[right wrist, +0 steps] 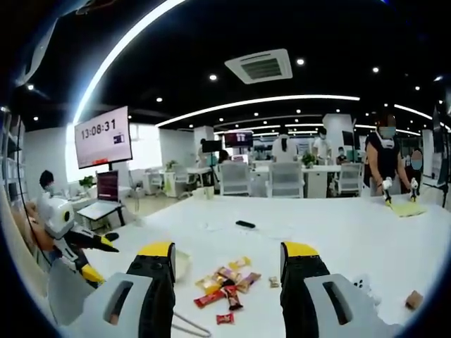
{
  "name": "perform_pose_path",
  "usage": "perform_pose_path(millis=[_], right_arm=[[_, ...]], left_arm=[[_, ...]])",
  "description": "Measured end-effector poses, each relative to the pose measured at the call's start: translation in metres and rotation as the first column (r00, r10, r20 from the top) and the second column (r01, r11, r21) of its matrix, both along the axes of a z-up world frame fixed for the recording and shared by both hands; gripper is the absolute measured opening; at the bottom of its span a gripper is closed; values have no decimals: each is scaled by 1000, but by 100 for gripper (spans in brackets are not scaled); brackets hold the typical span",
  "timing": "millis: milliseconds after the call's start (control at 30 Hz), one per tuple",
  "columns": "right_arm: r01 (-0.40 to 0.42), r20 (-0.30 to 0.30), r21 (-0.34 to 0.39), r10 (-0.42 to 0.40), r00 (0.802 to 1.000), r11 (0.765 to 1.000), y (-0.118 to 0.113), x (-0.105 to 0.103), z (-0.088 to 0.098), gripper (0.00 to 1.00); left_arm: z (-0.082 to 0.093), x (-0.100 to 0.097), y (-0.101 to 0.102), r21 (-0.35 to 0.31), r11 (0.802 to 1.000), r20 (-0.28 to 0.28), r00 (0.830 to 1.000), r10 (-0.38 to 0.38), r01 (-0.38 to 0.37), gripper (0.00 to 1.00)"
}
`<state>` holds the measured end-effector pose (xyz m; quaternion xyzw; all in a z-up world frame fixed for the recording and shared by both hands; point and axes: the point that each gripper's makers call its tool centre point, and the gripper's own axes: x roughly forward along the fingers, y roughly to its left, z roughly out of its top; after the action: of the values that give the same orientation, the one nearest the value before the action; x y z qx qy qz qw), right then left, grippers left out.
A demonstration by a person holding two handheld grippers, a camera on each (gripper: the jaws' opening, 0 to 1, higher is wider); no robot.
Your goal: Place the target food into the container with the food tongs after gripping and lifting it, then release it inside without dropping or visibly crushing the food.
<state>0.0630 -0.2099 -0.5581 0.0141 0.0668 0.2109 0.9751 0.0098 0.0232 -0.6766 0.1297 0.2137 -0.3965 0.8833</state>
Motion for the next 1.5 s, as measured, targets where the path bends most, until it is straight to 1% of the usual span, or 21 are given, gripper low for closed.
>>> perform_pose_path(millis=[67, 100, 167, 267, 333, 367, 533, 600, 733, 900, 1067, 1167, 1233, 1367, 1500], right_arm=[[1, -2, 0, -1, 1000, 1000, 0, 0, 0, 61], [-1, -1, 0, 1, 1000, 1000, 1, -1, 0, 60], [-4, 1, 0, 4, 1000, 1000, 3, -1, 1, 60], [-8, 0, -3, 8, 1000, 1000, 5, -1, 1, 59], [-7, -1, 0, 7, 1000, 1000, 5, -1, 0, 59], [-8, -3, 0, 8, 1000, 1000, 6, -1, -1, 59], [-10, -8, 0, 10, 1000, 1000, 6, -1, -3, 59], [-9, -10, -1, 9, 1000, 1000, 6, -1, -4, 59], [-10, -12, 0, 10, 1000, 1000, 6, 0, -6, 59], [-16, -14, -5, 16, 1000, 1000, 8, 1, -8, 57], [-18, -7, -17, 18, 1000, 1000, 9, 2, -6, 57], [-19, -5, -28, 19, 1000, 999, 8, 2, -4, 57], [-19, -5, -30, 19, 1000, 999, 9, 2, -4, 57], [-22, -13, -36, 22, 1000, 999, 11, 1, -6, 57], [-23, -19, -37, 22, 1000, 999, 13, 0, -8, 57]], left_arm=[[-7, -4, -6, 31, 998, -4, 999, -54, 54, 58], [-11, -6, -8, 57, 995, -4, 997, -79, 79, 57], [-16, -8, -12, 83, 991, -5, 994, -106, 106, 56], [-24, -10, -17, 103, 984, -26, 990, -140, 142, 55], [-33, -12, -18, 145, 974, -30, 985, -172, 175, 54], [-39, -14, -17, 183, 963, -38, 980, -194, 197, 54], [-48, -19, -23, 203, 948, -53, 969, -240, 245, 53], [-51, -19, -24, 210, 944, -59, 967, -247, 254, 51], [-57, -16, -21, 223, 942, -66, 968, -242, 251, 49], [-69, -15, -18, 279, 921, -72, 963, -260, 270, 48], [-77, -14, -24, 293, 909, -84, 955, -284, 296, 48], [-79, -13, -27, 290, 907, -88, 953, -291, 304, 47], [-83, -14, -27, 288, 906, -113, 950, -290, 310, 47], [-86, -13, -27, 301, 898, -120, 947, -298, 321, 45], [-90, -11, -28, 300, 898, -127, 946, -298, 323, 45]])
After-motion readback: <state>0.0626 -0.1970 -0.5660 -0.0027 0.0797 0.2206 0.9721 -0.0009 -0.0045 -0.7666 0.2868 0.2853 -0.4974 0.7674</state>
